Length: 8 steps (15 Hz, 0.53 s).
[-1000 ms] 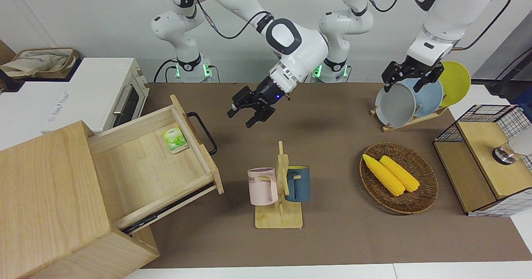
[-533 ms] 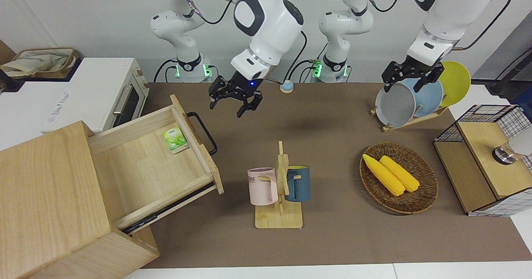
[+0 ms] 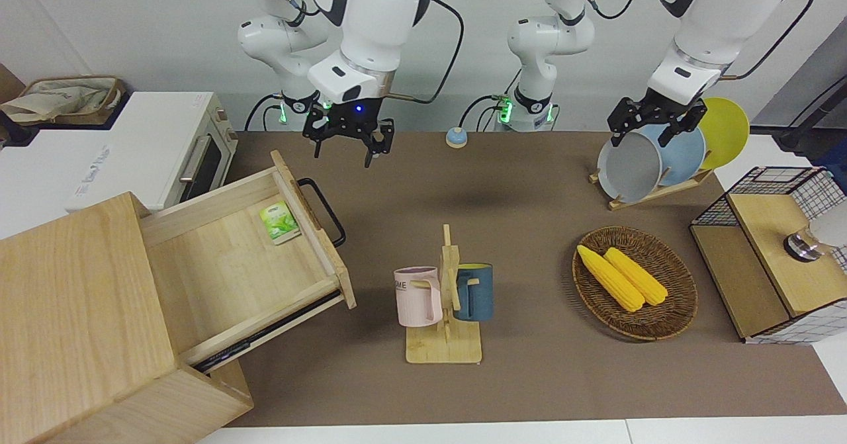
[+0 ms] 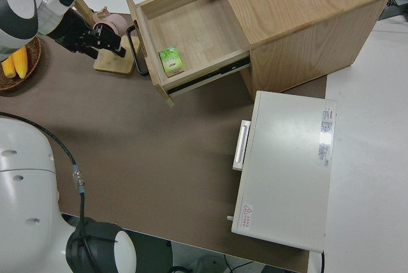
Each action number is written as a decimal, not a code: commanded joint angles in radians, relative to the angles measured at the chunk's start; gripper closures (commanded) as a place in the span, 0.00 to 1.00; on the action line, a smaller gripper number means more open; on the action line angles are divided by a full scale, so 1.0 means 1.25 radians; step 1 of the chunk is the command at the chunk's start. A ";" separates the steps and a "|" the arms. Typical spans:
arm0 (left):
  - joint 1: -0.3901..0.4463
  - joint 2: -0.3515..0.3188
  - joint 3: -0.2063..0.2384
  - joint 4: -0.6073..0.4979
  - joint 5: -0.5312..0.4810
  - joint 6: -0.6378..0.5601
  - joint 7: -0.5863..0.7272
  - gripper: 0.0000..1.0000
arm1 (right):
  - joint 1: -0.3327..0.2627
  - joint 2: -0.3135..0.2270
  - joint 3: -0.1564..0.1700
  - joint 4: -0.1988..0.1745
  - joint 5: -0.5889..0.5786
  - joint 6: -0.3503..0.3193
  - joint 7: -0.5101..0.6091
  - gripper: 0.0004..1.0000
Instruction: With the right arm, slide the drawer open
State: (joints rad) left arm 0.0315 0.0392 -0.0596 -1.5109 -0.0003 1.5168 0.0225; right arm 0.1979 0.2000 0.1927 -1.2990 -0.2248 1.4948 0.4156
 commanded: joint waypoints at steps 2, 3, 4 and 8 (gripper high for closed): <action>0.003 0.009 -0.005 0.020 0.014 -0.016 0.008 0.01 | -0.147 -0.038 0.024 -0.024 0.134 -0.003 -0.112 0.02; 0.003 0.009 -0.005 0.021 0.014 -0.016 0.008 0.01 | -0.168 -0.040 0.024 -0.027 0.139 -0.003 -0.136 0.02; 0.003 0.009 -0.005 0.021 0.014 -0.016 0.008 0.01 | -0.186 -0.041 0.024 -0.030 0.145 -0.003 -0.159 0.02; 0.003 0.009 -0.005 0.021 0.014 -0.016 0.008 0.01 | -0.242 -0.037 0.023 -0.049 0.159 -0.004 -0.217 0.02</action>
State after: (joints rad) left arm 0.0315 0.0392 -0.0596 -1.5109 -0.0003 1.5168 0.0225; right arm -0.0470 0.1752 0.2007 -1.3107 -0.0698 1.4916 0.1975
